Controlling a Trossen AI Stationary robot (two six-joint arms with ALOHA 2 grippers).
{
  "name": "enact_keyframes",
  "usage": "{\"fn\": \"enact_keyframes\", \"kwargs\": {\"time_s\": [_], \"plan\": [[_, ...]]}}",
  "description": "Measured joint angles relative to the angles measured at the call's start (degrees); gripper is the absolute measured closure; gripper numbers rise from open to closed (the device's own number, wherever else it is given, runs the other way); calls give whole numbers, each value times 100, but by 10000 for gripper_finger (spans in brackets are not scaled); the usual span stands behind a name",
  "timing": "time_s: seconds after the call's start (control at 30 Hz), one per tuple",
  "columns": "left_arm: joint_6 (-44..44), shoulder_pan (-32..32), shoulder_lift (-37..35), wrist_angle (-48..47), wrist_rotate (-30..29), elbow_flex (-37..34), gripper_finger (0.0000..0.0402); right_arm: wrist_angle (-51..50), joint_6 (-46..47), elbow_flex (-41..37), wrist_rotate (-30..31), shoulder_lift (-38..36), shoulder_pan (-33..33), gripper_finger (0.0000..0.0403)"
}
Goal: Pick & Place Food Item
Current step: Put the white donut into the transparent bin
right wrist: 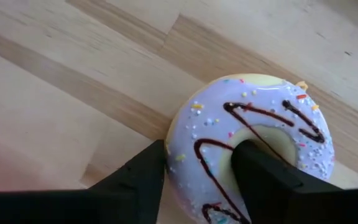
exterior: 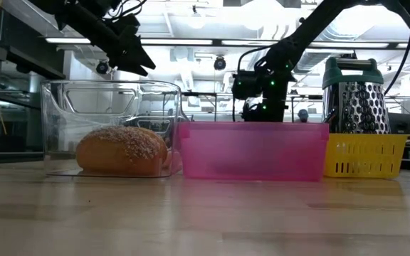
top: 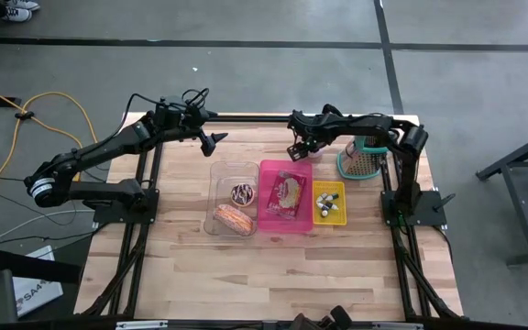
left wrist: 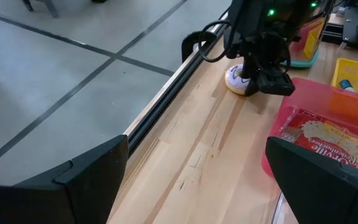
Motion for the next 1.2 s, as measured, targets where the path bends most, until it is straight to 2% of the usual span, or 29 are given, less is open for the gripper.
{"fn": "enact_keyframes", "kwargs": {"time_s": [0.43, 0.93, 1.2], "plan": [[0, 1, 0, 0, 0, 0, 29, 0, -110, 0, 0, -2, 2, 292], [0, 0, -2, 0, 0, 0, 29, 0, -271, 0, 3, -13, 2, 321], [0, 2, 0, 0, 0, 0, 29, 4, -446, 0, 44, -411, 4, 334]]}}
